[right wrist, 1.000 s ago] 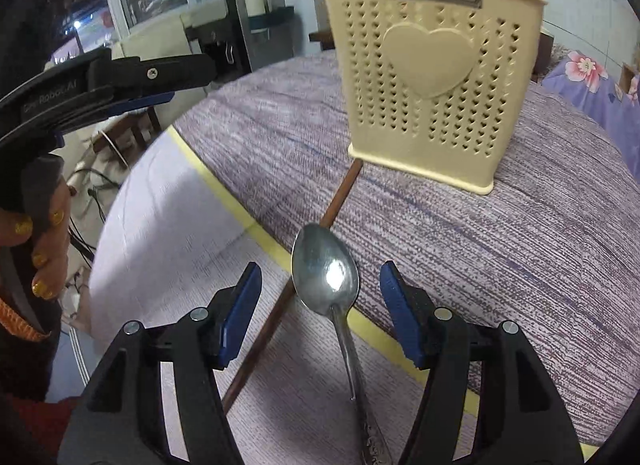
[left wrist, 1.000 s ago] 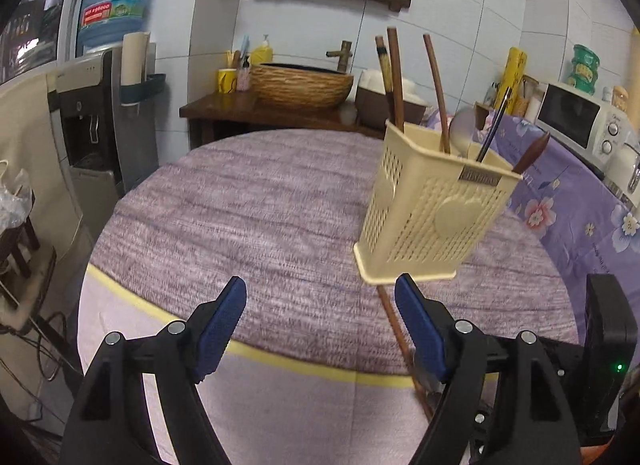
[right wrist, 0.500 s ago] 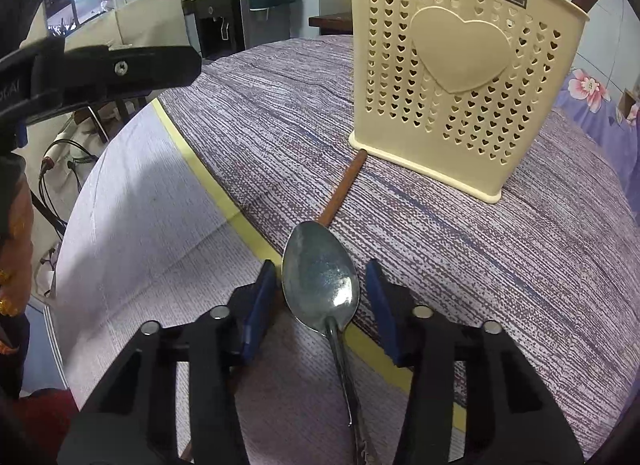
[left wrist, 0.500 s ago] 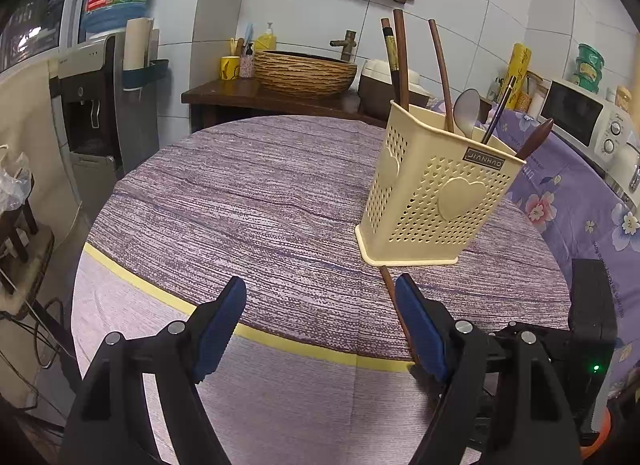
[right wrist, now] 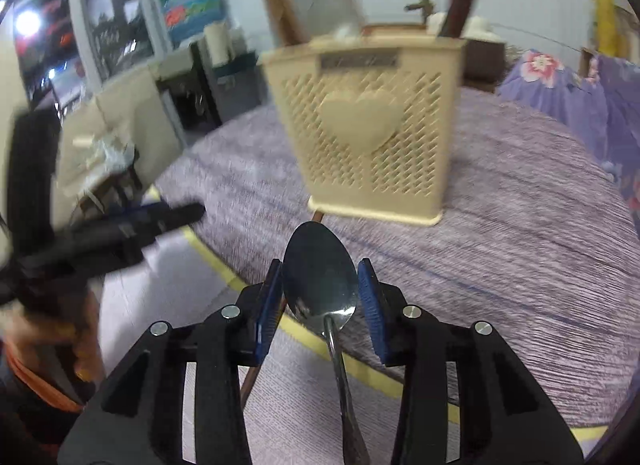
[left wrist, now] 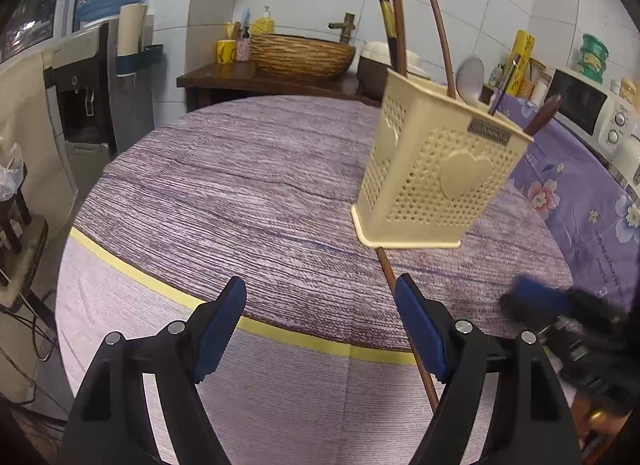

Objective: Organize utensils
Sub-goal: 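Grasp the metal spoon with the right tool while the left tool grasps the brown chopstick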

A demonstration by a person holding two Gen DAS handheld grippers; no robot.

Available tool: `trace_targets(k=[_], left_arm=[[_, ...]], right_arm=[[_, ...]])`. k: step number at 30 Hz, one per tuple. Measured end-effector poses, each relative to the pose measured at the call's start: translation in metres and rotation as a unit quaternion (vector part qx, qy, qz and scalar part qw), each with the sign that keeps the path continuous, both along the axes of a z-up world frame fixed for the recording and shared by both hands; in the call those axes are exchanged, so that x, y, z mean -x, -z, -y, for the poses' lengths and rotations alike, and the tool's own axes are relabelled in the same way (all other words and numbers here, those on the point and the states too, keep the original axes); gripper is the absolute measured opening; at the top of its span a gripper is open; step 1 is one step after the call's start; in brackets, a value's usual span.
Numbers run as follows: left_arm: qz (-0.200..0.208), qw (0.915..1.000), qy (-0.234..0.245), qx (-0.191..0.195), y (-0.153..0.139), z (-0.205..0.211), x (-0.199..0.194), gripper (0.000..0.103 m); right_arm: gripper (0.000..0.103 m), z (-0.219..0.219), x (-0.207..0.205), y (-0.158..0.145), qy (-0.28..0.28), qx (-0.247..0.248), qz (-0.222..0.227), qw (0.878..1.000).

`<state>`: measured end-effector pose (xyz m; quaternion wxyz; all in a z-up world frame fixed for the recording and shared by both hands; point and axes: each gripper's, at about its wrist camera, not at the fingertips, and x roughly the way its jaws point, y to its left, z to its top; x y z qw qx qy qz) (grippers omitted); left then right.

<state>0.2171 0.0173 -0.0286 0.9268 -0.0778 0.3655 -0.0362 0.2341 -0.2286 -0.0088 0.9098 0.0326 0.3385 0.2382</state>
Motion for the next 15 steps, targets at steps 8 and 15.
trace_targets(k=[8,15], left_arm=[[-0.059,0.9956,0.066,-0.031,0.023,0.054,-0.022,0.053],[-0.091,0.9919,0.057,-0.068,0.036,0.075,-0.054,0.035]], right_arm=[[0.039,0.030,0.014,-0.025,0.071,-0.024,0.042,0.996],[0.039,0.037,0.023,-0.028,0.082,-0.035,0.048,0.995]])
